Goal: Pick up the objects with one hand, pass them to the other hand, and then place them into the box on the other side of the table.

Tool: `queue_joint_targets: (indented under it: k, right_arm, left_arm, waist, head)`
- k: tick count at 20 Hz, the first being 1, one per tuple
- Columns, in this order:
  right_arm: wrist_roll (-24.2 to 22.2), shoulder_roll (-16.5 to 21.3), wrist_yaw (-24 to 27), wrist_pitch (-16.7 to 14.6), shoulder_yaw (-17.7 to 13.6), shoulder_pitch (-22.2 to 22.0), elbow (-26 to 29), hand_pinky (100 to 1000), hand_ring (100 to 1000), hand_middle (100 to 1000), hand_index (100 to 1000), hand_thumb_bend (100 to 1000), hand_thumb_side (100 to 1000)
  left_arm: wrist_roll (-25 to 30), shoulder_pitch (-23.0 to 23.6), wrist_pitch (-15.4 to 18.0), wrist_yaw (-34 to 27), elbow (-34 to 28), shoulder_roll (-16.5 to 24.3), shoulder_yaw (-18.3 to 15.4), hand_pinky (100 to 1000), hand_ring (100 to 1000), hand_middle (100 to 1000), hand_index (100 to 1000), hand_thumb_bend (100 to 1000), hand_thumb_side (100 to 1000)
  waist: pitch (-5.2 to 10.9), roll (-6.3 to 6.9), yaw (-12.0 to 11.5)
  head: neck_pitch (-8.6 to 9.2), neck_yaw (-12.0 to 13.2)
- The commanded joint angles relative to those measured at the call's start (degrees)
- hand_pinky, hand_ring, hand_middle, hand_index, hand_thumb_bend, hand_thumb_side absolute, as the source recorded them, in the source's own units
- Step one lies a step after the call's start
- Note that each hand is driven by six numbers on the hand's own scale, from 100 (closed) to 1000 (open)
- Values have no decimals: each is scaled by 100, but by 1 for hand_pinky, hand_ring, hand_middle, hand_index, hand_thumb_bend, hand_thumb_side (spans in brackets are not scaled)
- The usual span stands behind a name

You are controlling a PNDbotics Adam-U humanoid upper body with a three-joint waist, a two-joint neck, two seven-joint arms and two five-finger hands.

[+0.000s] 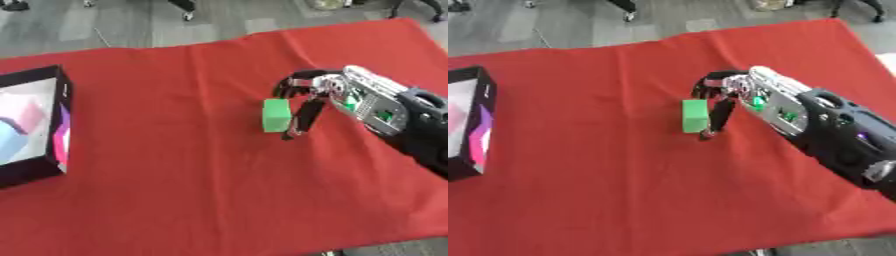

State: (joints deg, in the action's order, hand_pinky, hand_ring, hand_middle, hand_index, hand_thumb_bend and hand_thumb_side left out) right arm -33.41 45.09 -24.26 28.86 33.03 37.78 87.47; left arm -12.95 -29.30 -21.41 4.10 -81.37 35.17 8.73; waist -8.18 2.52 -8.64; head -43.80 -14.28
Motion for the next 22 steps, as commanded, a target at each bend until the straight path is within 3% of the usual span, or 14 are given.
queue_joint_targets:
  k: [1,22]
  right_arm:
    - [67,53,-51,10,-57,99,-71,918,891,809,879,543,134]
    - [176,-41,30,-113,-83,124,-301,918,861,737,802,495,100]
  left_arm:
    - [7,-66,3,13,-113,125,-30,822,719,649,737,441,617]
    - [5,-51,-17,26,-104,89,-35,824,721,651,736,425,624]
  waist:
    - [6,84,-14]
    - [-47,105,-24]
  head:
    - [-31,-13]
    - [-31,-21]
